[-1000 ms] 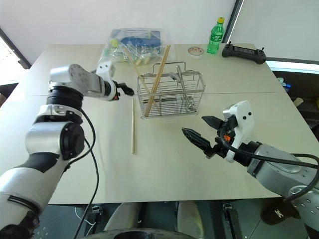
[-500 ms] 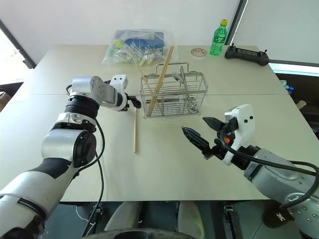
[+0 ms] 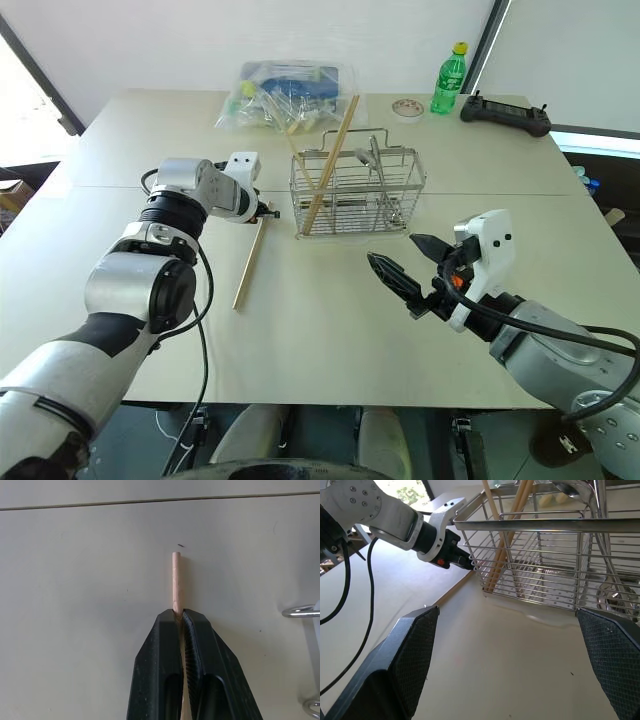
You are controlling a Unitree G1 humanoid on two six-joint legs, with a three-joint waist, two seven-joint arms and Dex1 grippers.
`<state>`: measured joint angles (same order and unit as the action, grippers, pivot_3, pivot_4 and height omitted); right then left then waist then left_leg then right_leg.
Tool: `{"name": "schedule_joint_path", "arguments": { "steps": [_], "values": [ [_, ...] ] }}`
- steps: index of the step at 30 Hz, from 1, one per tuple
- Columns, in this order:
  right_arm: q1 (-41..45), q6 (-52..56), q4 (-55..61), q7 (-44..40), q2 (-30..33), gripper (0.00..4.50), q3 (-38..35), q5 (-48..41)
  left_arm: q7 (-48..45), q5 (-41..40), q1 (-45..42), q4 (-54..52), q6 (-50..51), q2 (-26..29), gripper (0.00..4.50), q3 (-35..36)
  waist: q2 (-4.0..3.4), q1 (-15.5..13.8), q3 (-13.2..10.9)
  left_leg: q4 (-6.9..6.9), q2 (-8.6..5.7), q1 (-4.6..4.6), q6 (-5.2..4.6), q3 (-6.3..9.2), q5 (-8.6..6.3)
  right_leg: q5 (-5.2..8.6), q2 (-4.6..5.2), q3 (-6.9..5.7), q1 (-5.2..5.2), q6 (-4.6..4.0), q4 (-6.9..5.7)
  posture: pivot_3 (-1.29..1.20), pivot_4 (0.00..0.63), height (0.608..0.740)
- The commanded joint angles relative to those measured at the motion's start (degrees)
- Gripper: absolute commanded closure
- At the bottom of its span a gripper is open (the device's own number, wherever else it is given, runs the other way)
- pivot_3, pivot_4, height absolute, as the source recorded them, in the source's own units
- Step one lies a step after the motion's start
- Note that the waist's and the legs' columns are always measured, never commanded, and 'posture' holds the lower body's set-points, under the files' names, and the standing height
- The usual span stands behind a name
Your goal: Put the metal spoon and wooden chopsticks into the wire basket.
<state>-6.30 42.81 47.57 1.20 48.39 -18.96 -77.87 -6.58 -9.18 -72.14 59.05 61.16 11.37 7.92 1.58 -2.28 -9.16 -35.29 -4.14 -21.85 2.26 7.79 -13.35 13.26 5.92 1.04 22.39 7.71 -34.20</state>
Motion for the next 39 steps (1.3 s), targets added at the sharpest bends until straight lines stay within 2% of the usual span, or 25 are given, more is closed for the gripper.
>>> {"name": "schedule_joint_path", "arguments": {
  "steps": [1,5,8,9,11,13,16,22,28,31,39],
  "values": [
    [0.8,-1.18,1.0,-0.53,0.83,0.0,-1.94,-1.06,2.0,-0.37,0.55,1.35,0.45,0.83,4.47,2.17,0.01,0.07,0.0,0.0,0.0,0.0,0.0,0.0,0.0,0.02,-0.01,-0.01,0.01,0.04,0.0,0.0,0.15,0.726],
    [0.85,-0.91,0.55,-0.95,1.35,0.0,-2.38,-1.61,4.86,-1.37,-0.11,0.74,-2.7,4.21,4.47,6.26,0.03,0.44,-0.02,0.01,0.01,0.03,0.0,-0.06,0.0,0.08,-0.04,-0.01,0.05,0.15,-0.02,0.0,0.15,0.726],
    [0.23,-0.18,0.28,-1.7,2.54,0.0,-3.11,-2.63,9.51,-6.85,-3.84,1.52,-17.11,10.64,4.47,16.73,0.08,1.38,-0.08,0.06,0.05,-0.07,0.0,-0.06,0.0,0.05,-0.05,0.0,0.24,0.09,-0.06,0.0,0.15,0.726],
    [-0.1,-0.1,0.19,-1.95,2.91,0.0,-3.49,-2.97,8.89,-7.83,-4.82,1.07,-22.1,11.87,4.47,18.26,0.13,1.68,-0.11,0.05,0.07,-0.24,0.02,-0.02,0.01,-0.06,-0.06,-0.01,0.42,-0.07,-0.08,0.0,0.15,0.726],
    [-1.14,-0.1,0.07,-2.62,3.55,0.0,-4.74,-3.65,1.01,-10.9,-6.75,-3.04,-32.32,12.54,4.47,20.12,0.21,1.56,-0.15,0.06,0.08,-0.59,0.08,-0.03,0.05,-0.14,-0.1,0.01,0.83,-0.2,-0.14,0.0,0.15,0.726],
    [-1.65,0.13,-0.41,-2.99,4.12,0.0,-5.54,-4.22,-8.57,-13.06,-7.4,-10.45,-40.52,13.65,4.47,19.8,0.24,0.95,-0.15,0.06,0.05,-0.64,0.09,-0.05,0.05,-0.17,-0.03,-0.02,0.81,-0.23,-0.12,0.0,0.15,0.726],
    [-1.55,0.32,-1.13,-3.25,4.94,0.0,-5.96,-4.98,-13.21,-15.69,-7.89,-17.06,-44.24,14.7,4.47,20.12,0.23,0.17,-0.13,0.05,0.0,-0.67,0.01,-0.14,0.0,-0.21,0.12,0.03,0.72,-0.18,0.08,0.0,0.15,0.726],
    [-0.6,0.49,-2.14,-3.36,5.61,0.0,-5.08,-5.29,-19.43,-22.99,-7.76,-33.82,-37.62,11.54,4.47,16.39,0.22,-0.09,-0.11,-0.03,0.01,-0.56,-0.07,-0.11,-0.03,-0.2,0.07,0.02,0.54,-0.17,0.08,0.0,0.15,0.726],
    [-0.35,-0.13,-1.57,-2.25,4.73,0.0,-4.32,-5.17,-21.83,-24.62,-1.13,-46.93,-33.22,4.52,4.47,7.51,0.12,0.21,-0.07,-0.29,0.05,-0.39,-0.06,-0.12,-0.02,-0.16,-0.02,0.04,0.26,-0.23,0.06,0.0,0.15,0.726],
    [-0.96,-0.54,-0.53,-1.14,4.08,0.0,-4.34,-5.25,-23.13,-22.61,2.71,-48.94,-34.25,2.42,4.47,3.18,0.11,0.17,-0.07,-0.3,0.06,-0.33,-0.07,-0.14,-0.02,-0.09,-0.04,0.05,0.22,-0.36,0.04,0.0,0.15,0.726],
    [-4.1,-2.28,1.58,1.66,2.92,0.0,-6.81,-6.79,-23.63,-18.7,10.59,-47.18,-39.08,-1.38,4.47,-1.44,0.1,0.04,-0.08,-0.29,0.04,-0.47,-0.11,-0.16,-0.05,-0.19,-0.09,0.07,0.36,-0.23,0.06,0.0,0.15,0.726]
  ]
}}
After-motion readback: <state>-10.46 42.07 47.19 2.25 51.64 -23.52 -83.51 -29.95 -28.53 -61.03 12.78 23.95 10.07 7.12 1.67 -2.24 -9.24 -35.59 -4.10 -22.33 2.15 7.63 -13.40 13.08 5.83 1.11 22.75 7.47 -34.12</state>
